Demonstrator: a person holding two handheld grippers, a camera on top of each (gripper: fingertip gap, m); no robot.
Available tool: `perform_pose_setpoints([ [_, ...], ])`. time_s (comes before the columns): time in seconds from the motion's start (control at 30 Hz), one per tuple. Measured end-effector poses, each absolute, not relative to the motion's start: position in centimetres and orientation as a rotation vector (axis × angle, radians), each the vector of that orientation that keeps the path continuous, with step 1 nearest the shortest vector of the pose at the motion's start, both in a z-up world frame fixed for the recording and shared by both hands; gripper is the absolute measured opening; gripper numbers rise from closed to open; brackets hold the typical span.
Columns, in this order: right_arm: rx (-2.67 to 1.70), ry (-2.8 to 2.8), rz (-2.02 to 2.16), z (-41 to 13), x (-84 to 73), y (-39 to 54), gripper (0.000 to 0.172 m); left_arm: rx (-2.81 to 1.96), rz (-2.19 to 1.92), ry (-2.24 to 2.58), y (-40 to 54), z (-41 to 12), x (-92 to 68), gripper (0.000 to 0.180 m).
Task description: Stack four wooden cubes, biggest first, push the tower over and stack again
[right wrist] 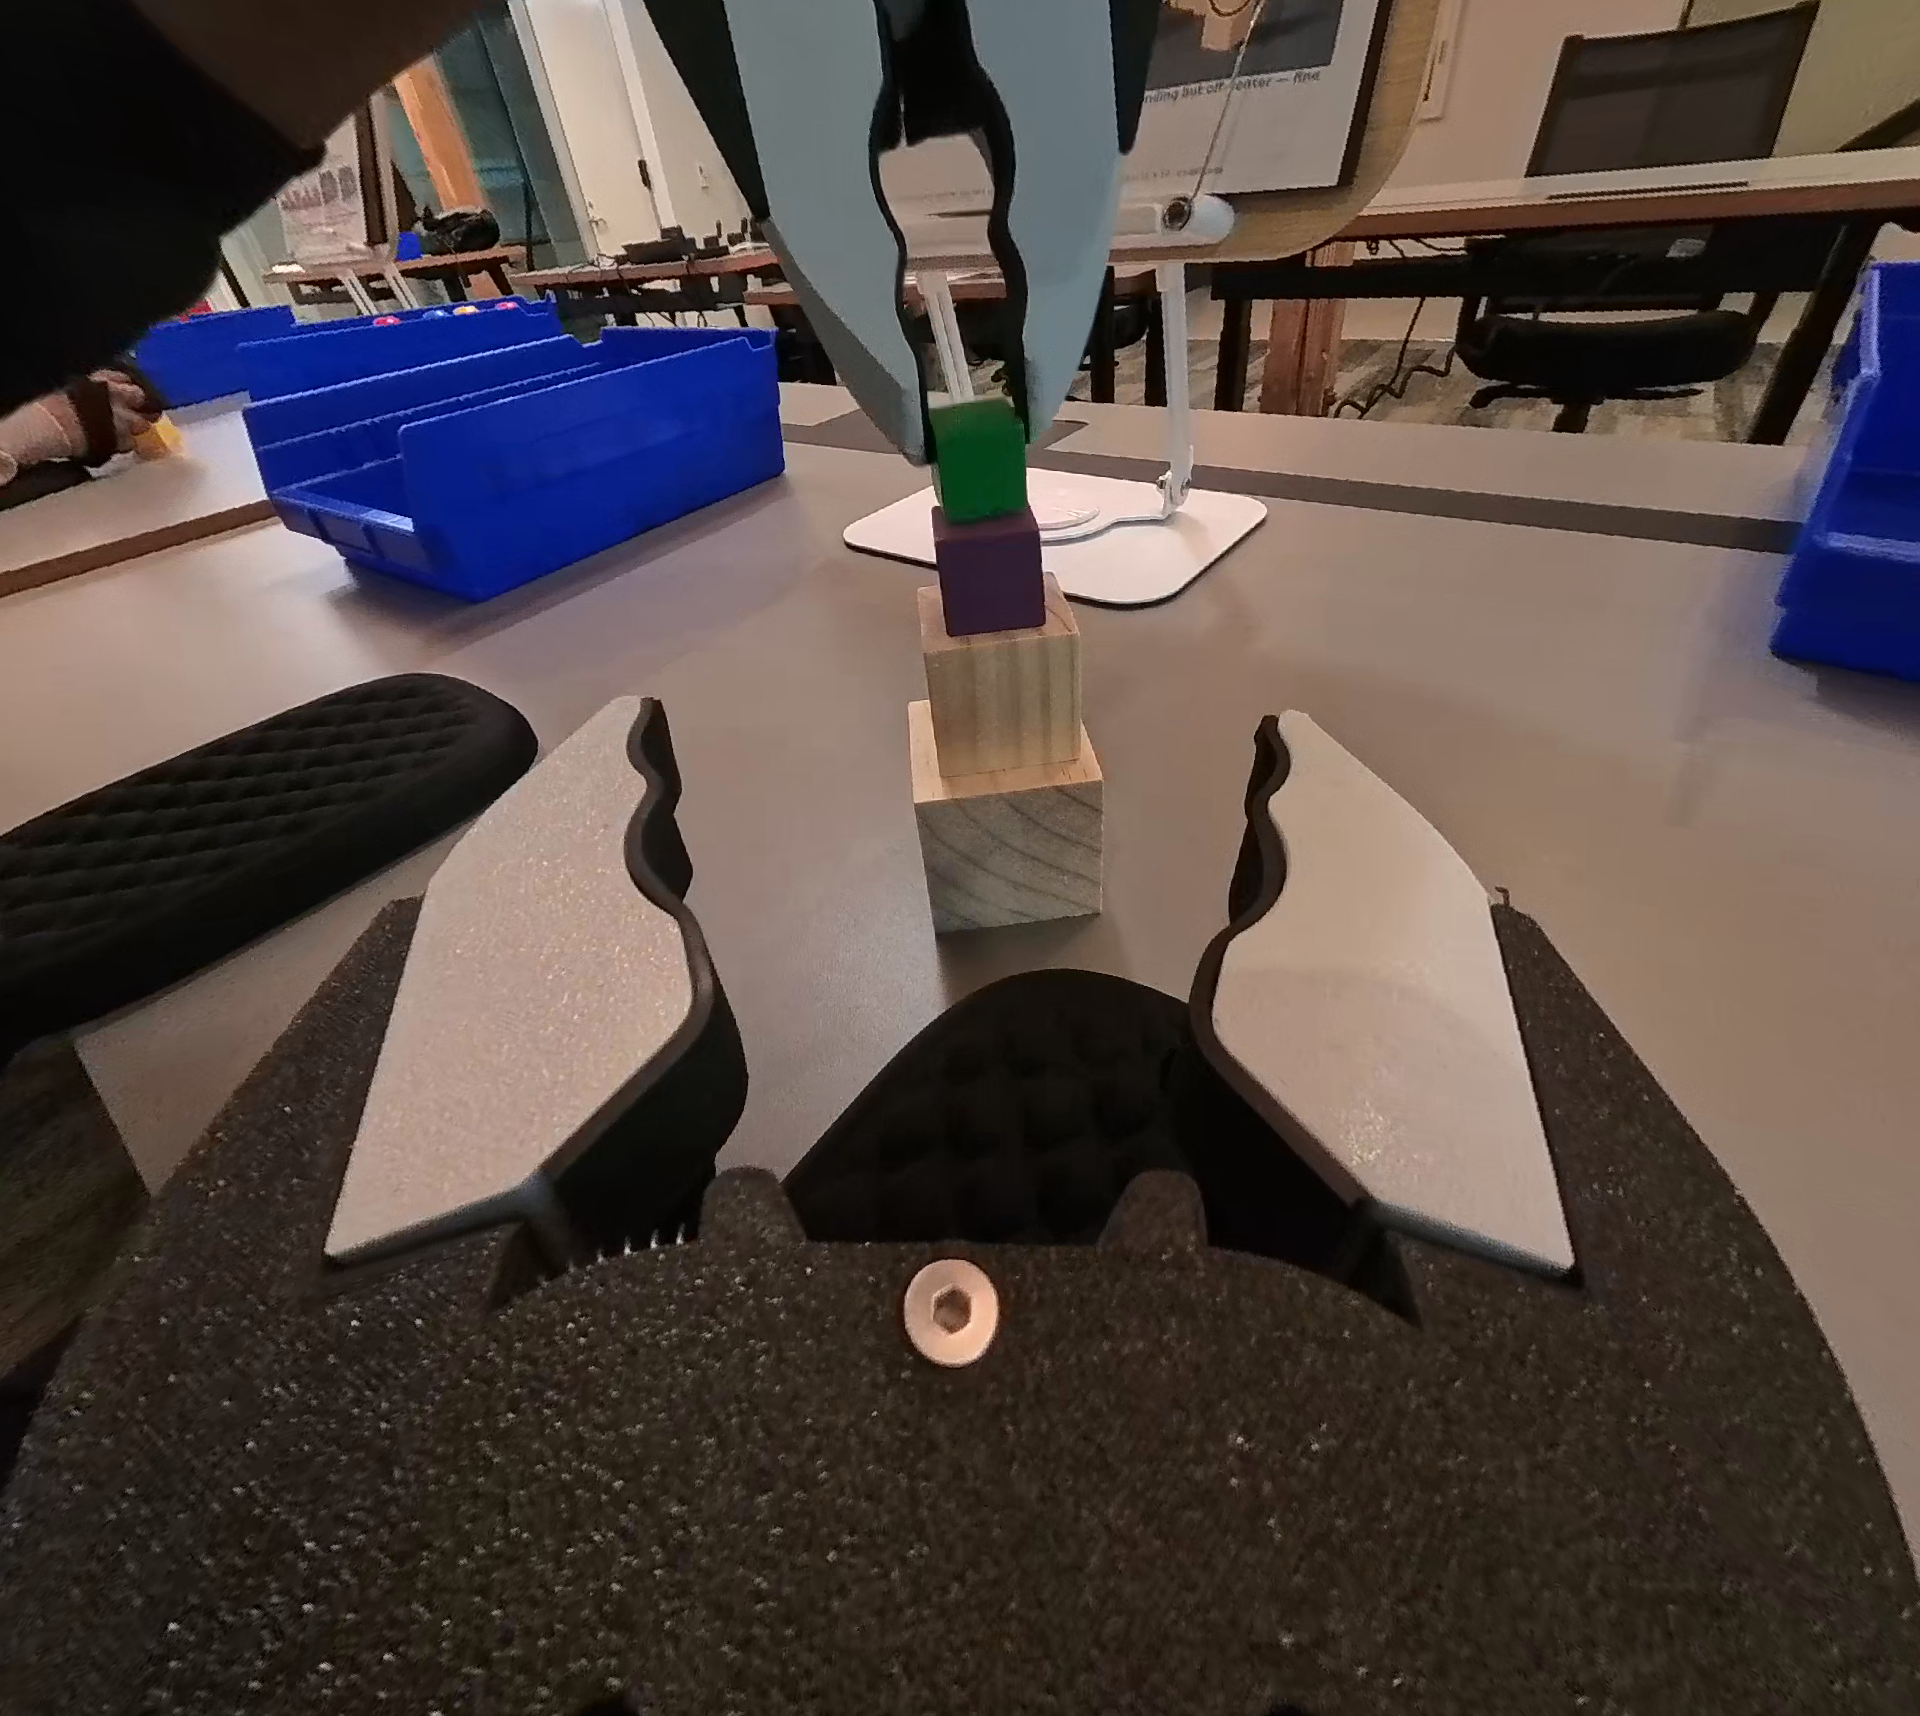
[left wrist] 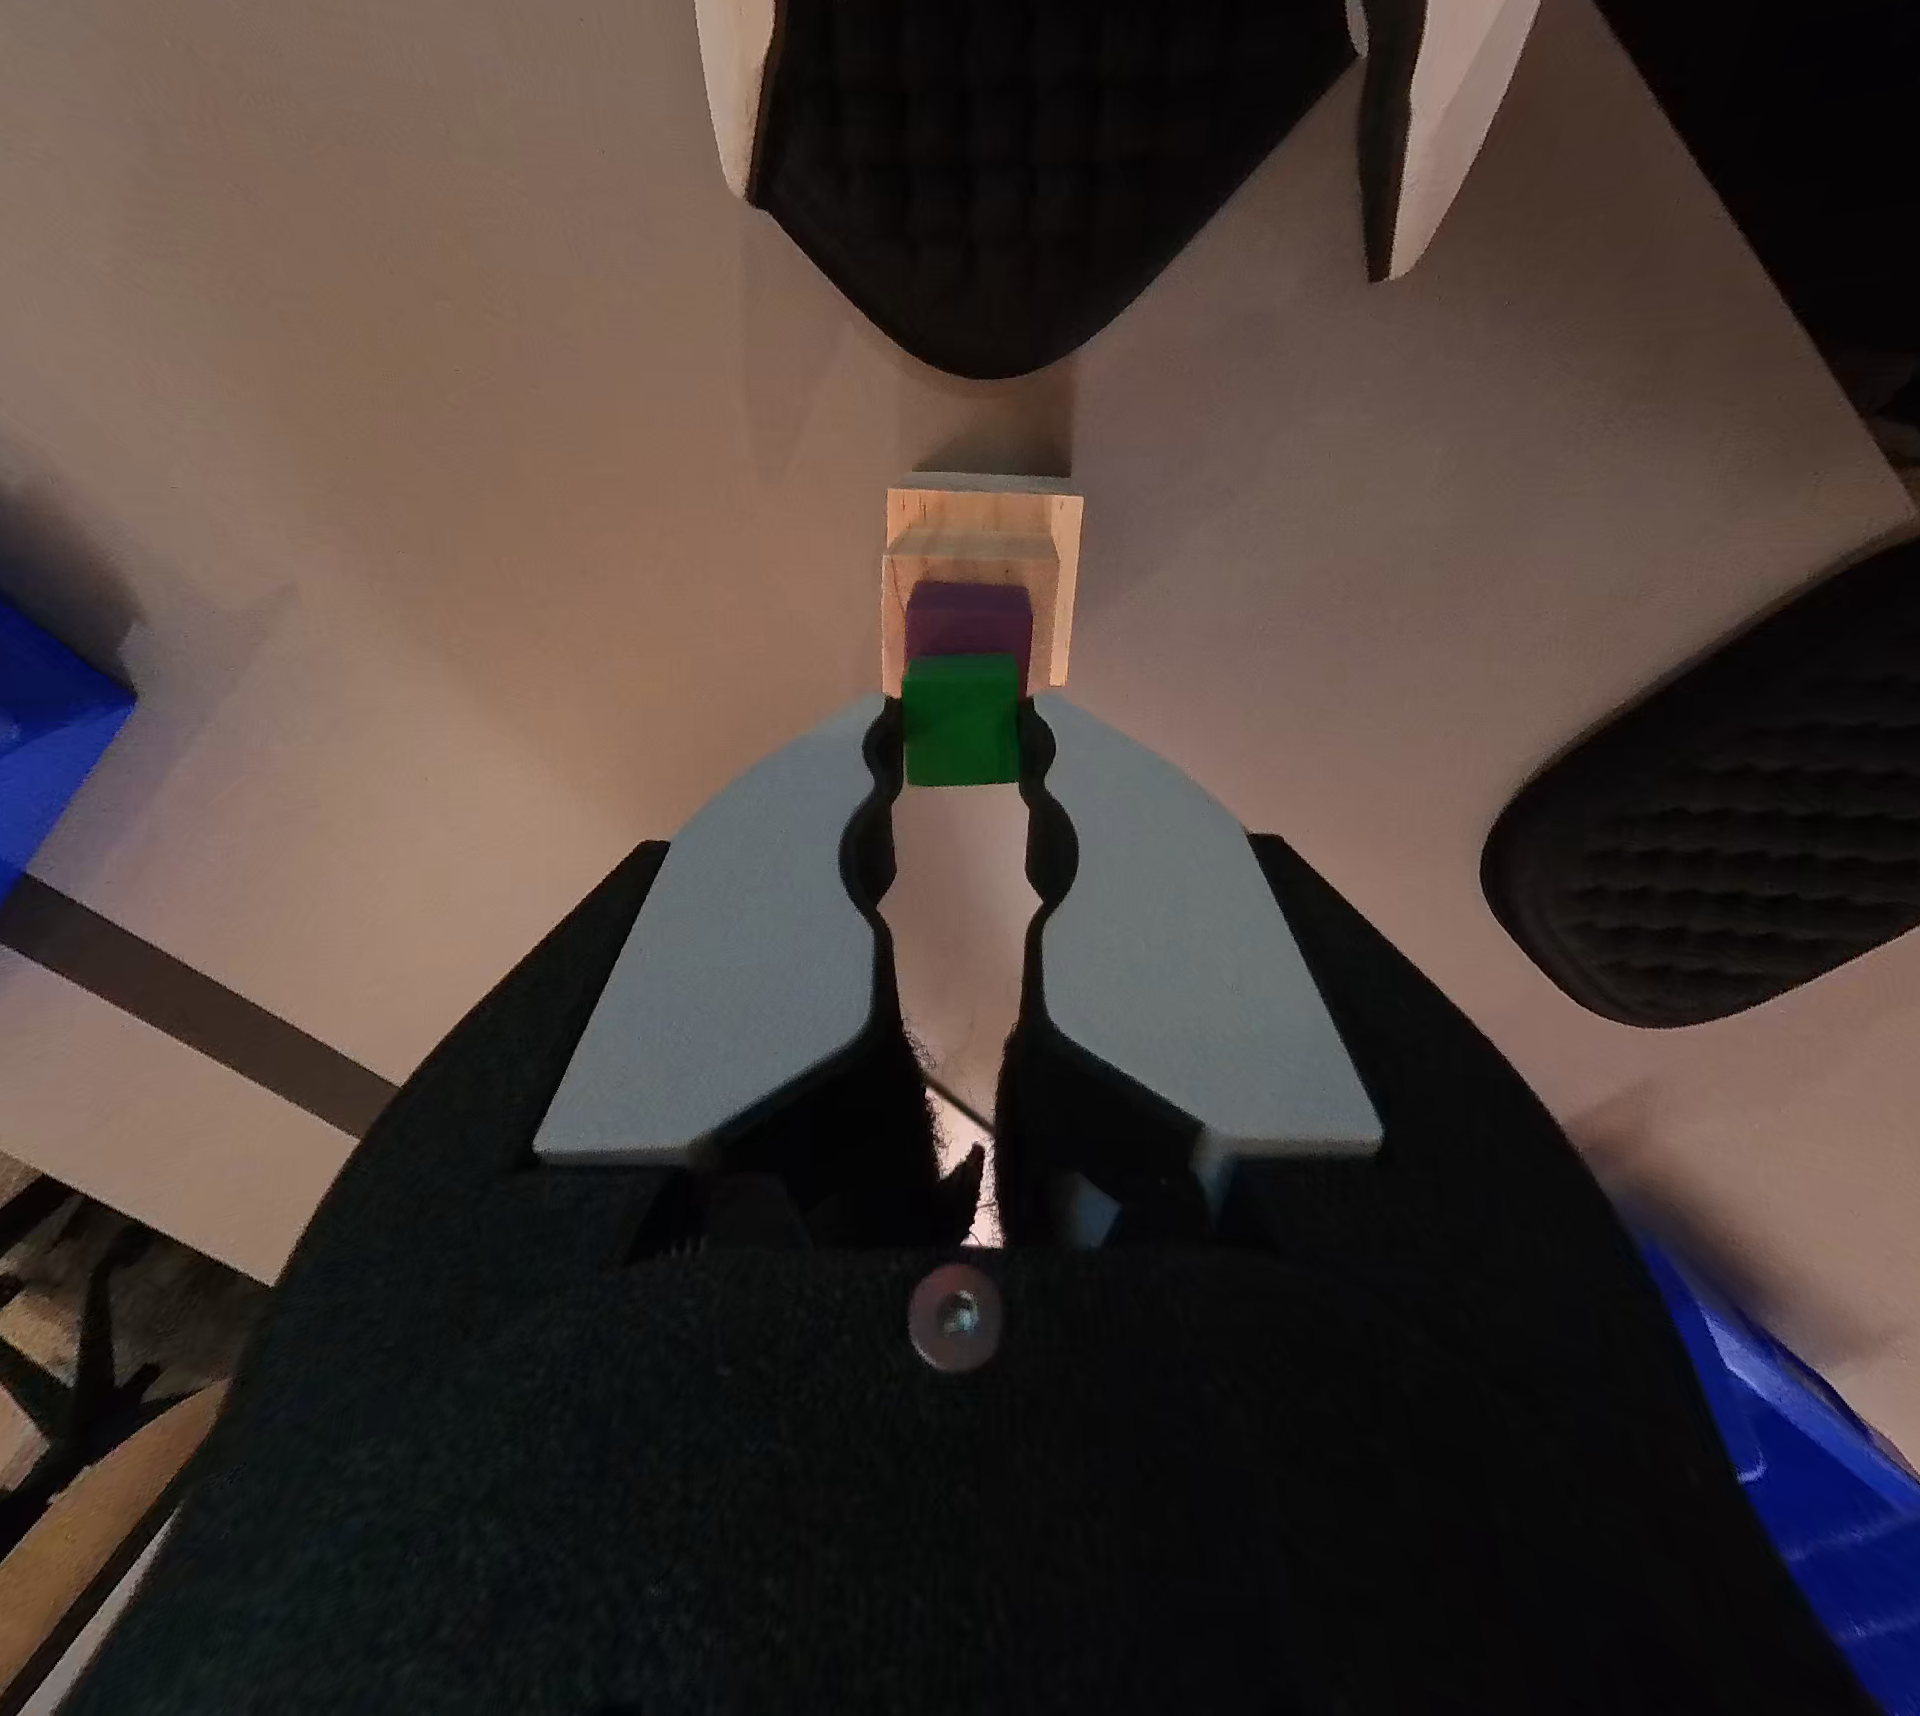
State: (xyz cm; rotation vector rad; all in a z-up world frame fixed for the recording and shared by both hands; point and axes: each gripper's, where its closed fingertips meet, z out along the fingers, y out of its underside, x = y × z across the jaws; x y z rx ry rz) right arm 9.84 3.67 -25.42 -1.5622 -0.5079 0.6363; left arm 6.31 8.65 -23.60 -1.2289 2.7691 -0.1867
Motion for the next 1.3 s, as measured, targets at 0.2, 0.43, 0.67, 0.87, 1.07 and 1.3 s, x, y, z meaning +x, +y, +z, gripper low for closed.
perform_pose_setpoints([
  [0.2,-1.560,-0.504,0.640,-25.38,9.89,3.66,0.103,-1.230,-0.212,2.769,8.57,-23.73,6.40,0.020],
  [0.43,-1.560,-0.502,0.643,-25.38,9.91,3.69,0.103,-1.241,-0.249,2.763,8.41,-23.76,6.47,0.020],
  [0.67,-1.558,-0.502,0.641,-25.35,9.92,3.68,0.103,-1.254,-0.249,2.756,8.57,-23.81,6.47,0.020],
  [0.87,-1.559,-0.502,0.642,-25.36,9.92,3.69,0.103,-1.257,-0.248,2.766,8.31,-23.79,6.23,0.022],
  [1.07,-1.558,-0.504,0.639,-25.36,9.91,3.68,0.102,-1.255,-0.240,2.750,8.53,-23.72,6.43,0.025],
  [1.3,-1.558,-0.502,0.642,-25.33,9.94,3.66,0.102,-1.242,-0.236,2.760,8.45,-23.75,6.52,0.021],
])
